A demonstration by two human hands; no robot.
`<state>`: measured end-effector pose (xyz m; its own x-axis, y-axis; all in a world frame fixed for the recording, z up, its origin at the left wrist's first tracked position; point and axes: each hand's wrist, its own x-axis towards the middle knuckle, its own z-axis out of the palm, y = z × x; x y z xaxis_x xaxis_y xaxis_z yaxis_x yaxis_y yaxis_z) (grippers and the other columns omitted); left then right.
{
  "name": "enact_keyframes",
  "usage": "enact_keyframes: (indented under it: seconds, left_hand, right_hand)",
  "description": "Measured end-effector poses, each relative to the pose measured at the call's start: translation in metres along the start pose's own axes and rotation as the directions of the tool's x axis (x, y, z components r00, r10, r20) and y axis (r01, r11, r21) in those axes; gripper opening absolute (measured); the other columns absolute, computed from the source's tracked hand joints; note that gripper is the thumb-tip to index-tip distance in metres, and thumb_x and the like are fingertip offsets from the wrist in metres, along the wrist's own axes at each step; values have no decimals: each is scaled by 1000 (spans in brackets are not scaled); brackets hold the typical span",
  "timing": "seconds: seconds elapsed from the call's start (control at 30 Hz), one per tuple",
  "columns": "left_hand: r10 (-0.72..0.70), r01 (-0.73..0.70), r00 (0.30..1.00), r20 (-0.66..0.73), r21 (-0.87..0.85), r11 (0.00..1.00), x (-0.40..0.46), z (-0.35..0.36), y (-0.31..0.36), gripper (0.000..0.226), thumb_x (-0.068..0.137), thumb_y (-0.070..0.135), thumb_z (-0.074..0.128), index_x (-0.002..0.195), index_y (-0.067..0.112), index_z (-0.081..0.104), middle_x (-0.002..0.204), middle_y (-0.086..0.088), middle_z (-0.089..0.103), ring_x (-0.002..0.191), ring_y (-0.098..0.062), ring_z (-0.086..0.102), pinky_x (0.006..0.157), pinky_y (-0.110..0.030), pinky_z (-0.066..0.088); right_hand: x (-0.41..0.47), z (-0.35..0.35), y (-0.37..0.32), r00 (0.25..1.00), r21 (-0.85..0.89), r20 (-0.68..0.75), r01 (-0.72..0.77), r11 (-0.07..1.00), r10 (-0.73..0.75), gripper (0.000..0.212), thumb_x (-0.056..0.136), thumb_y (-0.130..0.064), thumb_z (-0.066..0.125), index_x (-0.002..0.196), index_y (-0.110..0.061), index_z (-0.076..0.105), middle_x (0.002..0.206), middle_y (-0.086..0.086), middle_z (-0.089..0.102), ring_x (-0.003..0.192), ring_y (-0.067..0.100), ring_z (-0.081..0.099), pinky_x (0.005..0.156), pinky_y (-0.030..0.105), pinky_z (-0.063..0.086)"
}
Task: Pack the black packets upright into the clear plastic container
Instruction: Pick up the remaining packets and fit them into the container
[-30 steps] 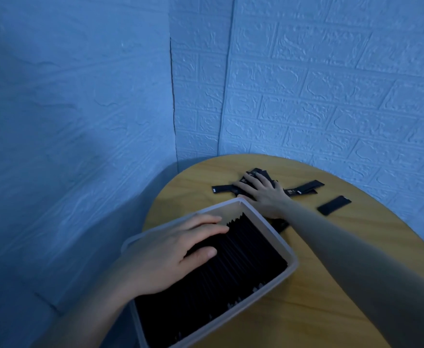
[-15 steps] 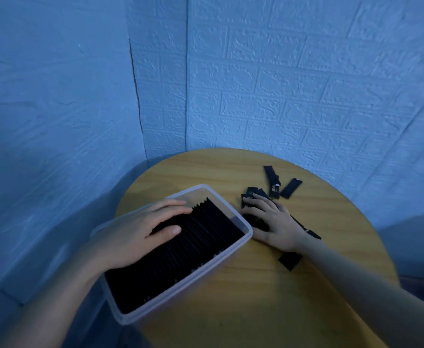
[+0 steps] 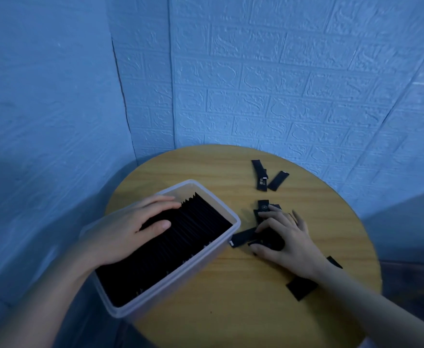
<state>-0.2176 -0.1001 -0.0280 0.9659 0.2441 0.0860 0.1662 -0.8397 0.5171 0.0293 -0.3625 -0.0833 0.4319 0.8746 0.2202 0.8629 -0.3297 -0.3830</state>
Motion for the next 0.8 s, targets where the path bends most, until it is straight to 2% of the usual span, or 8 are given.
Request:
enact_keyframes:
  seconds: [0.07, 0.17, 0.23, 0.33, 0.4, 0.47, 0.63, 0.8]
  left_hand:
    - [-1, 1, 1000, -2, -11, 1000, 0, 0, -2, 57, 82, 78, 25, 133, 57, 40, 143, 47, 22, 130, 21, 27, 105, -15, 27]
    - [-4, 3, 1000, -4, -21, 1000, 0, 1, -3, 58, 82, 78, 26, 134, 57, 41, 143, 46, 23, 131, 19, 28, 107, -19, 28]
    - [-5, 5, 1000, -4, -16, 1000, 0, 1, -3, 58, 82, 78, 25, 134, 57, 41, 143, 46, 22, 132, 20, 27, 108, -21, 29]
    - [-13, 13, 1000, -2, -9, 1000, -2, 0, -2, 59, 83, 78, 25, 136, 57, 39, 144, 45, 21, 132, 20, 27, 110, -23, 30]
    - [-20, 20, 1000, 1, -15, 1000, -2, 0, -2, 58, 83, 78, 24, 136, 58, 38, 145, 45, 21, 132, 18, 28, 111, -26, 31]
    - [-25, 25, 1000, 9, -6, 1000, -2, 0, -2, 58, 83, 79, 23, 136, 60, 36, 145, 46, 20, 133, 16, 29, 112, -29, 32]
    - [-16, 16, 1000, 15, 4, 1000, -1, 0, -3, 58, 82, 80, 22, 135, 60, 36, 144, 46, 19, 133, 18, 28, 112, -27, 31]
    - [2, -2, 1000, -1, -18, 1000, 0, 2, -3, 57, 82, 79, 24, 133, 59, 39, 143, 46, 22, 132, 18, 28, 112, -26, 30]
  right_hand:
    - [12, -8, 0, 995, 101, -68, -67, 993, 74, 55, 77, -79, 39, 103, -35, 60, 135, -19, 46, 140, -3, 22, 118, 43, 2]
    - [52, -20, 11, 952, 141, -193, -214, 967, 239, 49, 86, -67, 42, 119, -33, 57, 141, -10, 42, 137, 10, 30, 113, 46, 14]
    - [84, -25, 25, 928, 71, -145, -336, 939, 343, 46, 95, -56, 42, 136, -36, 46, 152, -2, 31, 142, 20, 24, 112, 51, 16]
    - [121, -22, 45, 905, -8, 48, -423, 906, 423, 55, 98, -56, 32, 150, -39, 25, 162, -1, 9, 148, 26, 7, 116, 57, 14]
    - [133, -16, 57, 887, -100, 176, -415, 904, 426, 57, 99, -58, 24, 152, -38, 19, 163, -3, 4, 149, 26, 0, 117, 57, 10]
    - [136, -10, 63, 879, -162, 260, -369, 915, 401, 59, 99, -58, 19, 152, -33, 22, 163, -2, 7, 150, 23, 3, 118, 55, 10]
    - [108, -22, 58, 917, -84, 196, -337, 938, 348, 58, 101, -50, 26, 147, -16, 38, 158, 1, 27, 144, 21, 26, 117, 38, 19]
    - [60, -41, 62, 937, -61, 209, -273, 960, 280, 50, 101, -45, 32, 139, -19, 51, 154, -4, 35, 140, 16, 33, 112, 32, 23]
